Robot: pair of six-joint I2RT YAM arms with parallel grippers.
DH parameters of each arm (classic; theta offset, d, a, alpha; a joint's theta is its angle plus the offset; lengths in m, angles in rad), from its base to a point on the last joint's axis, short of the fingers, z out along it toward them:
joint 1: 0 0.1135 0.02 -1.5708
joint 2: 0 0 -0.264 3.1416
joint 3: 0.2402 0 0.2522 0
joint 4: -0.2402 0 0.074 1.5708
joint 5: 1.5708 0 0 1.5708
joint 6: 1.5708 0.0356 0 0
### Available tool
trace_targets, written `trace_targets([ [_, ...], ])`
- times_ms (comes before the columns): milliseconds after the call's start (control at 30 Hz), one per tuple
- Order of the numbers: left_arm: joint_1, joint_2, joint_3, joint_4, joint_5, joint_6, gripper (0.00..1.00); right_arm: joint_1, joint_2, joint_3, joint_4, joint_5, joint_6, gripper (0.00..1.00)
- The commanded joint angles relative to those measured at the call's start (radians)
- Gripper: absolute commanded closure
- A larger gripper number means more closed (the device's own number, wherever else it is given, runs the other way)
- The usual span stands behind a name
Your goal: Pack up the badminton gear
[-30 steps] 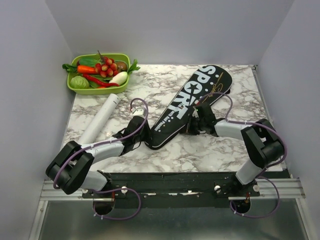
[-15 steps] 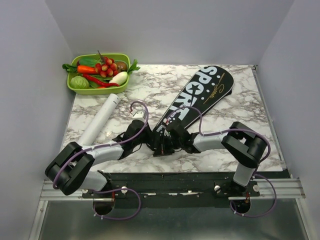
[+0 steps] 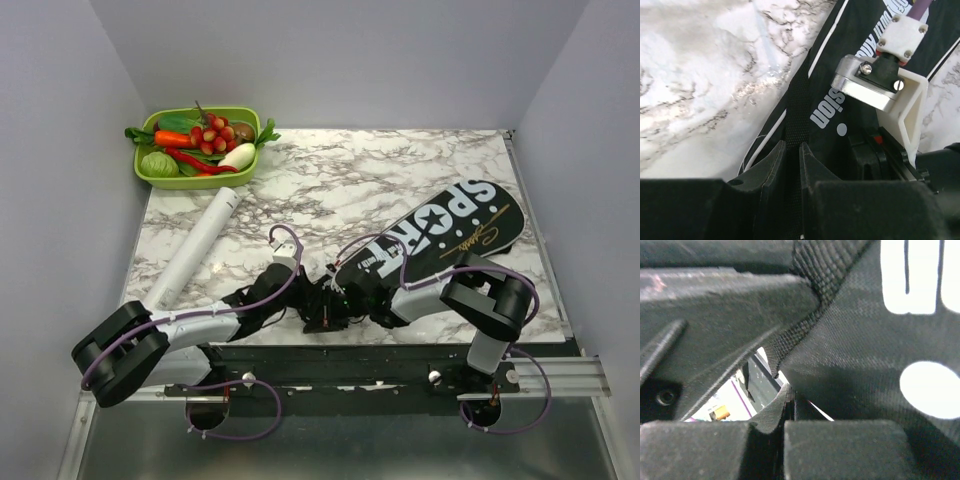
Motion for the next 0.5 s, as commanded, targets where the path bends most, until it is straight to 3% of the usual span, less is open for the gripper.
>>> trace_targets([
  [0,-0.067,-0.012,-0.076,-0.123,0.123,-0.074,0.77,-0.007,-0.048,-0.022,0.079,0.131,0.028,0.99],
  [33,-0.070,-0.017,-0.079,-0.124,0.123,-0.077,0.77,-0.007,-0.053,-0.022,0.068,0.132,0.024,0.99],
  [200,-0.070,-0.065,-0.068,-0.173,0.074,-0.069,0.78,-0.006,-0.108,-0.010,-0.005,0.123,-0.011,0.60],
  [467,-0.069,-0.180,0.028,-0.349,-0.004,-0.023,0.74,-0.007,-0.352,0.039,-0.410,0.250,-0.163,0.37],
])
